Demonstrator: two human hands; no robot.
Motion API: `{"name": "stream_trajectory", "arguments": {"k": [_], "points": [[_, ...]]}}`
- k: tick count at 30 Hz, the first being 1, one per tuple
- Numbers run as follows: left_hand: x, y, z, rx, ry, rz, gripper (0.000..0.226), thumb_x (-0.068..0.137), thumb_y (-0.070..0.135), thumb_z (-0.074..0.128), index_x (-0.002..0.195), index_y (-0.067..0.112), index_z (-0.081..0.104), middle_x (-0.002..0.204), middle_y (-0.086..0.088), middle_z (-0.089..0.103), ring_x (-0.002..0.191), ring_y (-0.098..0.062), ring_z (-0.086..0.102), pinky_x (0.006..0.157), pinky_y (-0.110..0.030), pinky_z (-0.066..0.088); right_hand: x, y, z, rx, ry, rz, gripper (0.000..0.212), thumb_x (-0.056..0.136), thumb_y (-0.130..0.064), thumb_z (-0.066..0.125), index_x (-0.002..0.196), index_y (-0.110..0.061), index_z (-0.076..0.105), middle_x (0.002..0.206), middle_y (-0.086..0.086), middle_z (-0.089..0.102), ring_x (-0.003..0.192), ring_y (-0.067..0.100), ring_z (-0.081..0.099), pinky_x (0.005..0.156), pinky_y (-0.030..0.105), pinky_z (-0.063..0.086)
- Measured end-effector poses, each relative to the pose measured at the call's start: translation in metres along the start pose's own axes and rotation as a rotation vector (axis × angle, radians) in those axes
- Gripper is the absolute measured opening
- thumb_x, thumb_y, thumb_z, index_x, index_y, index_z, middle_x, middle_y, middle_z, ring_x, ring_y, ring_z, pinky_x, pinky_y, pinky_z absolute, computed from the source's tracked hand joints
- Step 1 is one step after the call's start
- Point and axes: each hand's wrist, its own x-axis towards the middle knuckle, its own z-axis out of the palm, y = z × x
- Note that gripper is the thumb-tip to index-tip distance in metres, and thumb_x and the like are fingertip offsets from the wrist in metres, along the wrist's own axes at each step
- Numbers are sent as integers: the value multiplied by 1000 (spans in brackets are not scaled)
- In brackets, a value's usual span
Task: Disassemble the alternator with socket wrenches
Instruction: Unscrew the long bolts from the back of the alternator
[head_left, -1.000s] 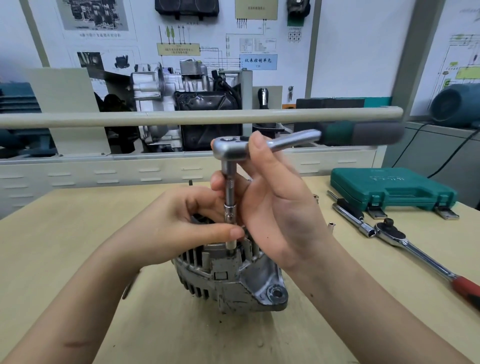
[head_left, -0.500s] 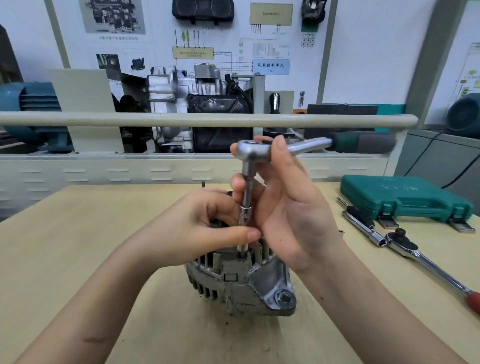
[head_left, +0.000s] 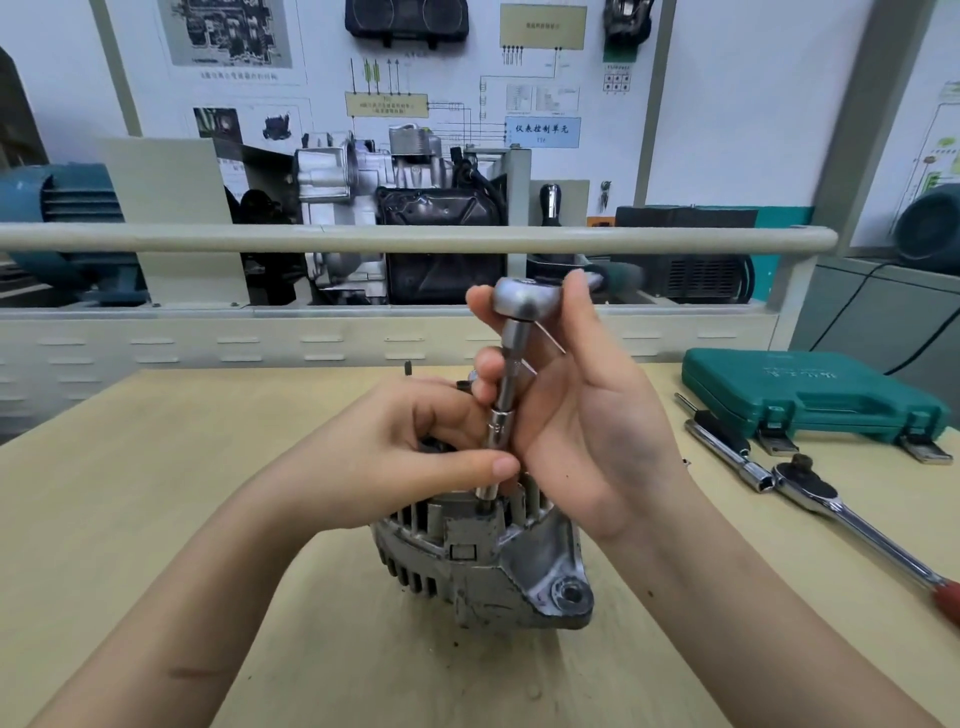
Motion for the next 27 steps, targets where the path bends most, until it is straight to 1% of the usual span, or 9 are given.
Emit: {"name": "stream_trajectory", "arguments": {"k": [3,5,9,12,15,17,20,23,27], "points": [[0,1,-1,-20,-29,-16,33,63,25,75,71,-5,64,74,-17,65,67,-17,61,68,-34,51,-4,0,1,-9,-20,-11,48,71,-39,54,108,-9,52,78,-2,68,53,8,58,47,22,48],[0,1,0,-16,-19,-29,27,62,23,73,69,-2,65,72,-12,67,67,-13,62,68,-32,52,-5,-1,2,-16,-32,-35,54,69,-35,62,115,-12,46,74,-3,65,54,9,58,48,22,48],[-1,3,1,8,-5,-19,23,61,23,72,69,2,68,74,-6,68,67,-11,64,66,-23,52,-7,0,2,-55,-58,-56,50,66,-35,63,106,-9,49,76,-1,65,59,10,62,54,23,51],[-1,3,-1,-1,-25,1,33,65,22,70,78,-8,68,87,-20,63,80,-25,63,73,-29,53,-5,0,2,-109,-47,-52,38,73,-38,50,95,-8,59,80,0,69,63,9,64,58,20,52],[-1,2,-4,-23,-61,27,33,66,26,73,78,-5,70,84,-23,61,80,-29,61,72,-34,50,-3,-3,2,-82,-28,-18,37,73,-40,45,78,-14,70,78,-2,70,64,8,65,57,17,51],[0,1,-5,-10,-64,37,43,63,37,70,74,-4,69,80,-25,61,79,-32,58,72,-36,49,-3,-3,3,-81,-5,-4,45,71,-41,47,93,-4,63,75,-1,69,61,9,65,54,18,50],[1,-1,-4,32,-36,41,39,61,43,68,65,5,65,64,-7,62,69,-12,56,67,-22,47,-4,-2,4,-65,18,-34,62,67,-37,55,117,-1,50,71,2,65,55,10,61,50,20,49],[1,1,-2,53,-29,39,18,59,39,73,59,23,66,59,12,60,63,3,55,62,-11,43,-7,-2,5,-33,-5,-72,49,62,-29,67,102,-4,53,69,4,61,54,11,60,48,21,48],[0,5,-3,25,-50,29,17,59,34,77,66,20,70,76,-4,68,69,-9,64,66,-22,52,-9,-2,5,-59,-49,-83,35,68,-31,61,88,-3,57,73,1,66,61,12,64,51,24,52]]}}
